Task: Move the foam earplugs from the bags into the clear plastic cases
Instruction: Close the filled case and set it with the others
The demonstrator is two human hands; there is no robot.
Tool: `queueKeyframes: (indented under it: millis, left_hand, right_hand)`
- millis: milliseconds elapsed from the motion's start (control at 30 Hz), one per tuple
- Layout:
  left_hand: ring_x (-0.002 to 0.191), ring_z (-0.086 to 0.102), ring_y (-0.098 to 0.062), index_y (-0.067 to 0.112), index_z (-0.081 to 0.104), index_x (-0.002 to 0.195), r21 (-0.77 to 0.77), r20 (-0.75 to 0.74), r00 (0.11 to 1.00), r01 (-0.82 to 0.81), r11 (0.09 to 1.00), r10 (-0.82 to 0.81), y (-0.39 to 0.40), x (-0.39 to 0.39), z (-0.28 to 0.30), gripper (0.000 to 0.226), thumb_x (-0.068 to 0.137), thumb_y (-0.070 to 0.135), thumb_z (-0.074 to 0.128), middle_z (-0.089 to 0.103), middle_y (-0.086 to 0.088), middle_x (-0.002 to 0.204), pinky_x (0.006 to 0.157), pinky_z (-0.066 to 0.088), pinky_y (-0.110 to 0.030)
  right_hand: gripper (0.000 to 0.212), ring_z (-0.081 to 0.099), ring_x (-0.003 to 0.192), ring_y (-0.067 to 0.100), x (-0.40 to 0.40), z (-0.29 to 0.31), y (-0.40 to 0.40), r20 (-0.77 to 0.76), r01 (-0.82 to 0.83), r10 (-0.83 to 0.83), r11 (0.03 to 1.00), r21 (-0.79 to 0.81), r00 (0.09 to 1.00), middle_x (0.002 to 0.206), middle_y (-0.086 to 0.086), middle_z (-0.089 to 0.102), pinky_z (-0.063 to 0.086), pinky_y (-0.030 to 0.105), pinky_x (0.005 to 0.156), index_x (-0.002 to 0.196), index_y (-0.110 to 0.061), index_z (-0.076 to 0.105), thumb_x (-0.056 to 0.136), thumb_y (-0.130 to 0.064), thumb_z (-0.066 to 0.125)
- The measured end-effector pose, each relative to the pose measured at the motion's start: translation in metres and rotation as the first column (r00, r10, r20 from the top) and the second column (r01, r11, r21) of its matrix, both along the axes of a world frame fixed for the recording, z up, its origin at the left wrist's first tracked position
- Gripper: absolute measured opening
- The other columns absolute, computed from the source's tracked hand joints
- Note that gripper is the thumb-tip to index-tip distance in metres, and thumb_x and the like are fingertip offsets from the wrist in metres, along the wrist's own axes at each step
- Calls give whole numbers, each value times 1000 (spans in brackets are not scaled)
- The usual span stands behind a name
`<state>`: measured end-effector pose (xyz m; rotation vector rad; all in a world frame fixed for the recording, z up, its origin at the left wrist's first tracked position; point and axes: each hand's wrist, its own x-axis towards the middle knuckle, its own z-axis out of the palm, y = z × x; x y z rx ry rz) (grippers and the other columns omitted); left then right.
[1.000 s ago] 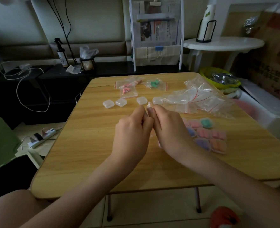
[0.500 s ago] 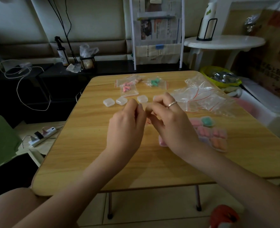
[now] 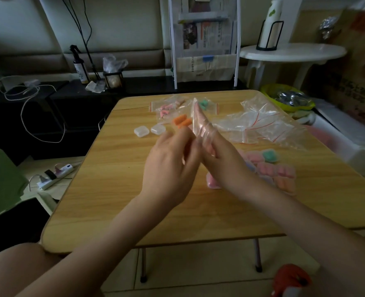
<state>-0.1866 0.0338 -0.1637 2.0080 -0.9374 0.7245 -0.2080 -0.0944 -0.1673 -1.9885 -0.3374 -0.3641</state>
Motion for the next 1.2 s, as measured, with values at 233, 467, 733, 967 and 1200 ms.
queueKeyframes:
  millis: [233, 467, 733, 967, 1200]
  left_hand:
    - [83, 62, -5, 23, 53, 108, -330, -570, 821, -207, 921, -19, 12, 27, 12, 14, 96, 28, 49, 60, 7, 95, 65, 53, -19]
    - [75, 70, -17, 7, 60, 100, -486, -672, 673, -86, 870, -308, 12, 24, 18, 12, 92, 16, 58, 70, -5, 82, 66, 57, -24]
    - [67, 70, -21, 6, 52, 90, -617, -721, 533, -201, 761, -444, 11, 28, 18, 10, 97, 14, 50, 65, -10, 77, 59, 54, -22]
    - [66, 68, -20, 5, 50, 102, -600, -760, 494, -283, 748, -422, 11, 32, 14, 9, 98, 12, 49, 62, -11, 81, 59, 55, -24]
    - [68, 71, -22, 5, 47, 111, -540, -811, 502, -443, 716, -301, 16, 42, 9, 17, 101, 17, 41, 62, -14, 88, 58, 58, -28]
  right_hand:
    - [62, 60, 109, 36, -3, 2, 0, -58, 21, -15, 994, 103, 998, 133, -15, 51, 52, 55, 86, 141, -56, 20, 99, -21, 49]
    - [37, 68, 87, 26, 3, -4, -4, -52, 138, -134, 987, 88, 990, 104, -13, 67, 58, 45, 74, 130, -33, 55, 93, -28, 58]
    - [37, 53, 91, -6, 3, 3, -8, 113, 271, -259, 956, -113, 959, 105, -13, 56, 40, 1, 78, 118, -14, 63, 85, -28, 68]
    - [40, 42, 121, 12, 7, 0, -9, 116, 256, -231, 908, -331, 966, 134, -3, 42, 36, 24, 100, 130, -9, 52, 94, -26, 56]
    - [29, 40, 118, 23, 9, -6, -8, 374, 354, -215, 865, -355, 902, 122, 11, 54, 21, 8, 98, 96, -9, 67, 85, -35, 60]
